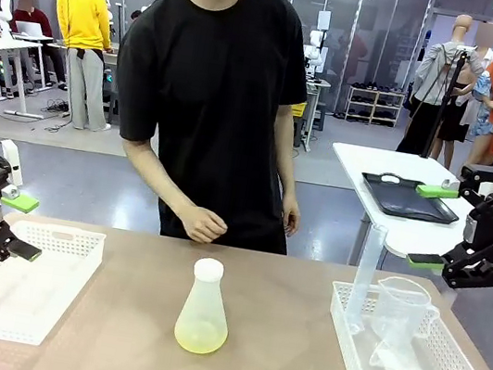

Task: Prepare the solutions needed for the experiment.
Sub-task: When the human places the Big flask in the center of the table, pick up the Big flask and place it in the left Organizing basket.

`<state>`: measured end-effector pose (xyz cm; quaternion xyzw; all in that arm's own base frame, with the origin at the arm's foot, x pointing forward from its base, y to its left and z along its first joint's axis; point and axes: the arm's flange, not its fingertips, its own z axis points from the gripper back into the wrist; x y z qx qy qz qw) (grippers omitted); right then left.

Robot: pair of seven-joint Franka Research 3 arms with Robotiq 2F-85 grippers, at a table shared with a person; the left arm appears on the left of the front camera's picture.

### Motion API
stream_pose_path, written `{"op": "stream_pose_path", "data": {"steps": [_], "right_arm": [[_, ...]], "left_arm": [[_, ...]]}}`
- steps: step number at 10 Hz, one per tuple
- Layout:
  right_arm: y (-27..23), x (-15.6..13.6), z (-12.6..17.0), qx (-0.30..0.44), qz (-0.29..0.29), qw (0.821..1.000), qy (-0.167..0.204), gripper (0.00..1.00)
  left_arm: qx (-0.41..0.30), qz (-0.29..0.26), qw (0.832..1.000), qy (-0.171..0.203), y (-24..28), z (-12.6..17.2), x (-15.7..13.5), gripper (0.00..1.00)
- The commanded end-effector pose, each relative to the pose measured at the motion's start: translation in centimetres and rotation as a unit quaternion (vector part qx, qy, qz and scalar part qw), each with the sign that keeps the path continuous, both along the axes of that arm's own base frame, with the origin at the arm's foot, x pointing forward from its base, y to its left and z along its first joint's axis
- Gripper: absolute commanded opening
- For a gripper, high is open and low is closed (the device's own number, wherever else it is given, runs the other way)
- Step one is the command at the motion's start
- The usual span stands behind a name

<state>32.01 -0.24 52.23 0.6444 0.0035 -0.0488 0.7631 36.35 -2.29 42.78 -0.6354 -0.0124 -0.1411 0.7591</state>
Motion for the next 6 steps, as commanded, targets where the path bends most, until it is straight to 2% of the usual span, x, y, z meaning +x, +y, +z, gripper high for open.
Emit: {"op": "stream_pose_path", "data": {"steps": [1, 4, 5, 6], "right_arm": [[0.0, 0.1, 0.1, 0.005, 0.001, 1.0, -0.004, 1.0], [0.0, 0.1, 0.1, 0.005, 0.001, 1.0, -0.004, 1.0], [0.0, 0.1, 0.1, 0.005, 0.001, 1.0, -0.004, 1.0], [0.0, 0.1, 0.1, 0.005, 0.001, 1.0, -0.004, 1.0]], "left_arm": [[-0.011, -0.001, 1.0, -0.003, -0.1, 0.2, -0.1, 1.0], [0.0, 0.0, 1.0, 0.0, 0.0, 0.0, 0.0, 1.0], [-0.001, -0.017, 0.996, -0.084, -0.3, 0.1, 1.3, 1.0], [-0.026, -0.029, 0.993, -0.113, -1.3, 0.4, 2.8, 1.0]]}}
